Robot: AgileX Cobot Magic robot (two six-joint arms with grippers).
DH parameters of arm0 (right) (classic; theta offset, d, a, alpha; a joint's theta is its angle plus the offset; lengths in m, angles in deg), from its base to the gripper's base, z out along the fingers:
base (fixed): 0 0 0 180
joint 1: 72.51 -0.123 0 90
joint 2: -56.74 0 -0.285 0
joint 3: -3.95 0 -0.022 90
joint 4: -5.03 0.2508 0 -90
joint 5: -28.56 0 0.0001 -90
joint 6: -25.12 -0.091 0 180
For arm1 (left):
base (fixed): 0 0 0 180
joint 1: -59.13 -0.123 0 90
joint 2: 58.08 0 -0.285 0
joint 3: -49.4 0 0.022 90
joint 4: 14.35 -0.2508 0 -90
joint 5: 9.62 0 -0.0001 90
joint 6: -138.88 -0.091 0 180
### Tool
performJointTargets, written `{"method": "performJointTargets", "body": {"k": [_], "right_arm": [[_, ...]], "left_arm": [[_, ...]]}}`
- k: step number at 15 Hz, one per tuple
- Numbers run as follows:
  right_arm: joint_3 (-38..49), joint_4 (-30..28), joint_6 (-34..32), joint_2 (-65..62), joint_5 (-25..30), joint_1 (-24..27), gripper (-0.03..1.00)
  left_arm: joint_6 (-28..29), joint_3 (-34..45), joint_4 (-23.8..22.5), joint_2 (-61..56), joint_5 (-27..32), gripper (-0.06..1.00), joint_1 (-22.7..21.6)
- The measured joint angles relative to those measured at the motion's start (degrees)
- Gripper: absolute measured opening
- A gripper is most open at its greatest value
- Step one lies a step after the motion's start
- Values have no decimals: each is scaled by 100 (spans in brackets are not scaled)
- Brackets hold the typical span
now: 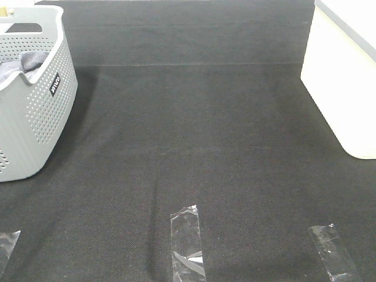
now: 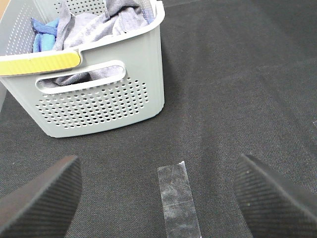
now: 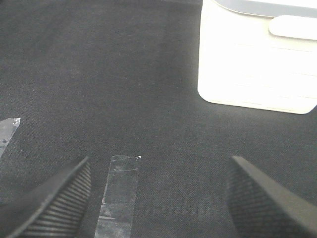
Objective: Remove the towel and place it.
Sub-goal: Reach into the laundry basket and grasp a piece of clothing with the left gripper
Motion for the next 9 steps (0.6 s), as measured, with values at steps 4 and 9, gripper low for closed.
{"method": "performJointTargets", "body": {"k": [4,9], "right_arm": [[0,0,0,0,0,0,71],[0,0,0,0,0,0,71]], "left_arm": [[0,0,0,0,0,80,0],[0,0,0,0,0,80,0]]}}
